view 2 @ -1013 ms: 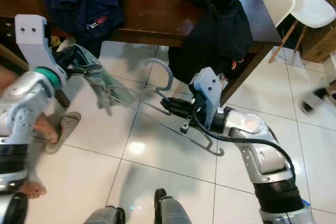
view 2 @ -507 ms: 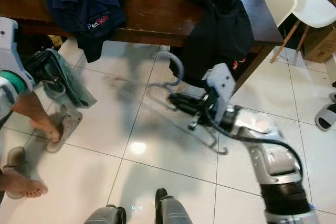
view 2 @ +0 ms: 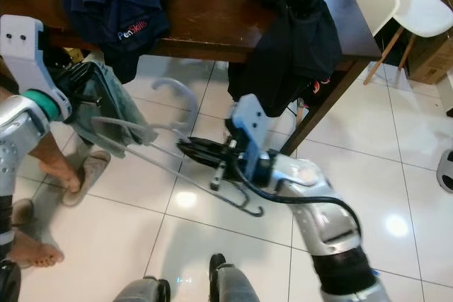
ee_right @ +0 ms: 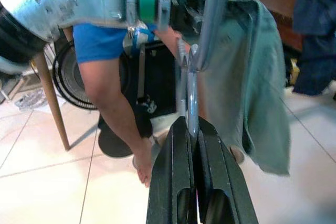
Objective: Hang hanger
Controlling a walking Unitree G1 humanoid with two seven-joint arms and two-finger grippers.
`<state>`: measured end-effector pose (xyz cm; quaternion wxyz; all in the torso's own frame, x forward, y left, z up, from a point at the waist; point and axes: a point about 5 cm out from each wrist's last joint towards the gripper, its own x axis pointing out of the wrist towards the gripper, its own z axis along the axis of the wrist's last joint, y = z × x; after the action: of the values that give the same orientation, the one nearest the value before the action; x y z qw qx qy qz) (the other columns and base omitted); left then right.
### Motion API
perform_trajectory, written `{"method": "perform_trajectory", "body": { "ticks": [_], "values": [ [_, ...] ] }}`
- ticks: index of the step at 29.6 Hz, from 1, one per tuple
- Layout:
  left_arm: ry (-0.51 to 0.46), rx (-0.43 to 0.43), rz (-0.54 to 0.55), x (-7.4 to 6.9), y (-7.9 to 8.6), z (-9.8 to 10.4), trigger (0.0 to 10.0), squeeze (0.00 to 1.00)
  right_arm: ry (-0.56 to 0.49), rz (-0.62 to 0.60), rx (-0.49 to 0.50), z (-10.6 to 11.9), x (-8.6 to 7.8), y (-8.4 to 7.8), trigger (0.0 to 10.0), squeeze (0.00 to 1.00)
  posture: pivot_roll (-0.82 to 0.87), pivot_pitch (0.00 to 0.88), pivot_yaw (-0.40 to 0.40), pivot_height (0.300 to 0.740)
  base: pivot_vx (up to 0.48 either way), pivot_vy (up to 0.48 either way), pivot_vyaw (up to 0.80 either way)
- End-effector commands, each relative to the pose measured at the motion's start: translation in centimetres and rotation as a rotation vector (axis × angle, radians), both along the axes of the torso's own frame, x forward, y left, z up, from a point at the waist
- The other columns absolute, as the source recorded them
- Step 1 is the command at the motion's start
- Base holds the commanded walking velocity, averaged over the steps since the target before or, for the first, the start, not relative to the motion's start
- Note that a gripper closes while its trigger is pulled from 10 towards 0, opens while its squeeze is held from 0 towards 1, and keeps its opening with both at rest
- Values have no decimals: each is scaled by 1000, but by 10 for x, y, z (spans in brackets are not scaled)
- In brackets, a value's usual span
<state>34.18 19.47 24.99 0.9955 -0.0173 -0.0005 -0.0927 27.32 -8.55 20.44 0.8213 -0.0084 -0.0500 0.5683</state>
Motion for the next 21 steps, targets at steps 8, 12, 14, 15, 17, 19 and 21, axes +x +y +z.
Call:
{"method": "perform_trajectory", "body": {
  "ticks": [8,12,14,15,17,19,21],
  "values": [
    [29,-57,8,6,-7,-5,10000,0,-60,-43,16,5,8,25,10000,0,9,143,13,740,0,0,0],
    [35,-66,5,6,-8,-5,10000,0,-70,-68,13,5,10,27,10000,0,9,143,13,740,0,0,0],
    [35,-66,5,6,-8,-5,10000,0,-70,-68,13,5,10,27,10000,0,9,143,13,740,0,0,0],
    [31,-65,-21,4,-12,-5,10000,0,-92,-98,3,7,15,24,10000,0,11,142,13,740,0,0,0],
    [3,18,19,1,-7,-4,10000,0,-109,-184,-60,4,24,3,10000,0,16,150,15,740,0,0,0],
    [-12,88,67,-3,-2,-6,10000,0,-114,-308,-127,0,35,-23,10000,0,18,152,15,740,0,0,0],
    [0,105,124,-7,4,-13,10000,0,-92,-458,-177,-3,46,-51,10000,0,17,161,12,740,0,0,0]
  ]
}}
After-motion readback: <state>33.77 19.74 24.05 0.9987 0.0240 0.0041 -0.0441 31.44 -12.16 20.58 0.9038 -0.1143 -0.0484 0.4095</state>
